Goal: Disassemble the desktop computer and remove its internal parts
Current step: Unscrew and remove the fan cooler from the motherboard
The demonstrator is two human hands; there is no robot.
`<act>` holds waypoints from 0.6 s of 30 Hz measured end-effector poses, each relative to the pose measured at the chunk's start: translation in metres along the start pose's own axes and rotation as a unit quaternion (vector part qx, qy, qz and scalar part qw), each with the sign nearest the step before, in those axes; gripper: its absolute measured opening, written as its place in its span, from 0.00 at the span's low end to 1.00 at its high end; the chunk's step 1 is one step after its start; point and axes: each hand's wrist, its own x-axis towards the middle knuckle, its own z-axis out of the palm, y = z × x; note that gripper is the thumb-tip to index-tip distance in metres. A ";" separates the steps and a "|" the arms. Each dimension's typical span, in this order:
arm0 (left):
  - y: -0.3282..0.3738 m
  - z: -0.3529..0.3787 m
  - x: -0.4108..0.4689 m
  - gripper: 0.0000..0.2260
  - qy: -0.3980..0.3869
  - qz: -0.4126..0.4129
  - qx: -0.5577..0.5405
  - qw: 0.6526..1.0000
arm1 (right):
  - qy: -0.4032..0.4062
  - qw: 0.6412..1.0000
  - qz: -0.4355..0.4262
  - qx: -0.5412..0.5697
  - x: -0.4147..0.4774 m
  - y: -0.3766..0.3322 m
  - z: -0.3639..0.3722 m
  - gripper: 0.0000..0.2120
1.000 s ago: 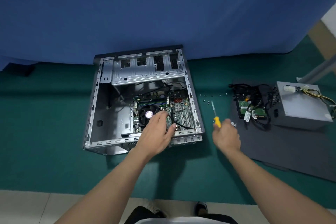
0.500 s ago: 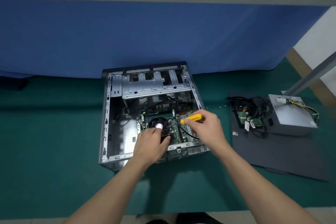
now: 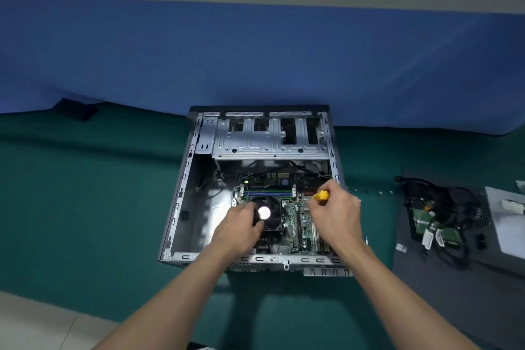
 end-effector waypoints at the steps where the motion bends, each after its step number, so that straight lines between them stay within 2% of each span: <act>1: 0.001 -0.001 0.003 0.17 -0.004 0.001 0.003 1.000 | 0.012 1.000 -0.009 -0.018 0.004 0.001 -0.002 0.06; 7: 0.007 0.002 0.024 0.37 -0.073 0.068 0.097 0.990 | 0.011 0.989 -0.049 -0.136 0.022 0.005 -0.004 0.08; 13: 0.007 0.005 0.045 0.44 -0.132 0.122 0.191 0.965 | -0.044 0.995 -0.029 -0.090 0.028 -0.003 0.004 0.09; 18: 0.002 0.009 0.054 0.45 -0.155 0.125 0.178 0.964 | -0.054 0.998 0.008 -0.032 0.034 -0.008 0.014 0.10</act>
